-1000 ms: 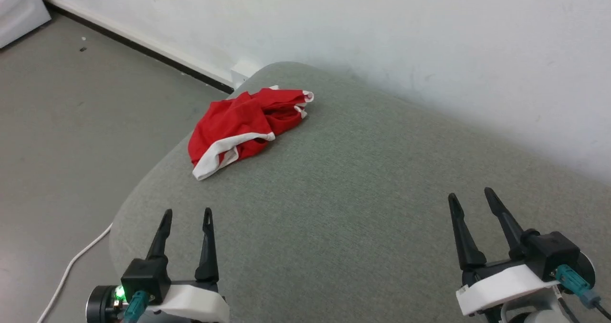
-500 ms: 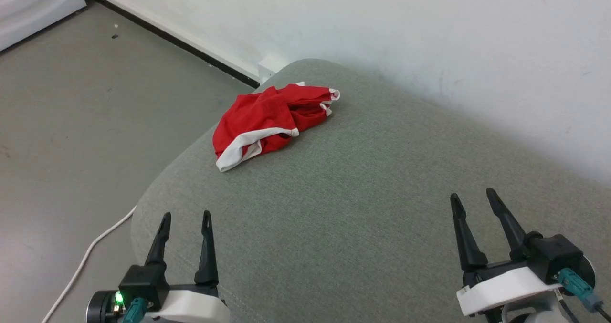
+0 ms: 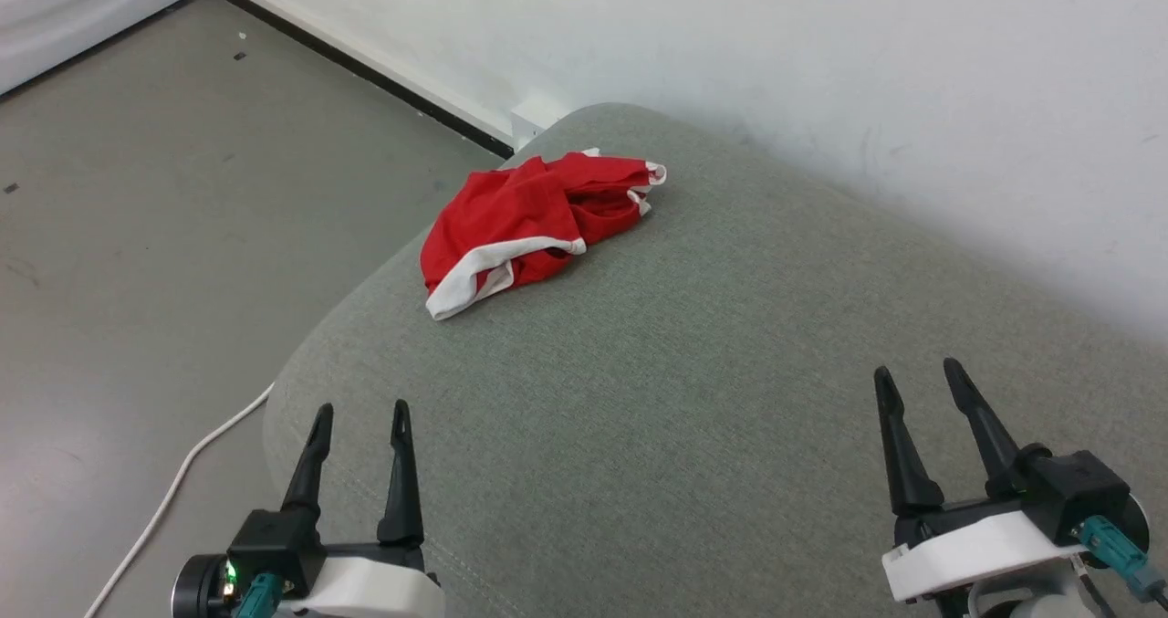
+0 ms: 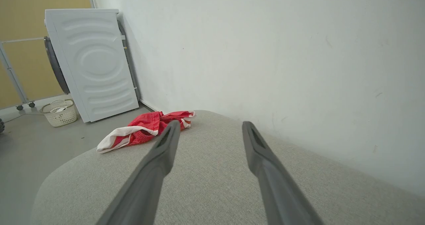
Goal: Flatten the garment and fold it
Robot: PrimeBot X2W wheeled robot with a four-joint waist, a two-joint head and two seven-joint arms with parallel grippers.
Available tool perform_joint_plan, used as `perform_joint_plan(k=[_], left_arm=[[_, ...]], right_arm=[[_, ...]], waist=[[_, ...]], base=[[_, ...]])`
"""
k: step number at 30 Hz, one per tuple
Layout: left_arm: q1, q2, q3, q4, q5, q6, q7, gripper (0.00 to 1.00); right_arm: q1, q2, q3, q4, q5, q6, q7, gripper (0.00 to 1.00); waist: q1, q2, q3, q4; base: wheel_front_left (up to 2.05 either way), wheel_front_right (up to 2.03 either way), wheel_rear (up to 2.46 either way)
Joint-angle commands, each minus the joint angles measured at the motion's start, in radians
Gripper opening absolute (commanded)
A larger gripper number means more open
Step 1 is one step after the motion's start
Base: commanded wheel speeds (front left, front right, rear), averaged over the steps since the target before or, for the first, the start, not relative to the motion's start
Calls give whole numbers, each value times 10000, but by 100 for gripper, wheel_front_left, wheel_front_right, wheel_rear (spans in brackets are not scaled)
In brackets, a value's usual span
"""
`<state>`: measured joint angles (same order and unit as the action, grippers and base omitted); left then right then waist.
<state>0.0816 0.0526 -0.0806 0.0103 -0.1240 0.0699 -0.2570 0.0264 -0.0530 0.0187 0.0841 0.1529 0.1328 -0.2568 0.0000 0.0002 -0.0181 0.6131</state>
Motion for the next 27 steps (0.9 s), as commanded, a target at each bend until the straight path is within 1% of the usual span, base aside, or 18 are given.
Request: perform_joint_plan(k=[1, 7, 8, 11, 13, 18, 24, 27], left_arm=[[118, -24, -49, -68, -10, -109, -47, 100], [-156, -1, -35, -125, 46, -447, -47, 100], [-156, -1, -35, -125, 46, -447, -47, 100], [-599, 193, 54, 293, -25, -739, -47, 100], [-1094, 461, 99, 771, -10, -893, 107, 100], [-2609, 995, 249, 1777, -115, -1146, 1117, 100], [-4637, 1881, 581, 3231, -541, -1545, 2449, 100], [-5541, 2476, 575, 4051, -702, -1744, 3250, 100]], right_arm=[[-3, 28, -49, 16, -81, -21, -49, 100], [-232, 28, -175, -122, -422, -21, -49, 100], [-232, 28, -175, -122, -422, -21, -49, 100], [-354, 28, -164, -253, -631, -21, -49, 100], [-429, 28, -97, -392, -785, -21, -49, 100], [-708, 28, -20, -825, -1197, -21, -49, 100], [-1157, -145, 197, -1389, -1404, -21, -3, 100], [-1366, -267, 367, -1723, -1394, -21, 97, 100]], waist=[[0, -2, 139, -101], [0, -2, 710, -550], [0, -2, 710, -550], [0, -2, 1120, -882], [0, -2, 1444, -1141], [0, -2, 2387, -1831], [0, -2, 3451, -2702], [0, -2, 3946, -3165]], base=[[0, 0, 0], [0, 0, 0], [0, 0, 0], [0, 0, 0], [0, 0, 0], [0, 0, 0], [0, 0, 0], [0, 0, 0]])
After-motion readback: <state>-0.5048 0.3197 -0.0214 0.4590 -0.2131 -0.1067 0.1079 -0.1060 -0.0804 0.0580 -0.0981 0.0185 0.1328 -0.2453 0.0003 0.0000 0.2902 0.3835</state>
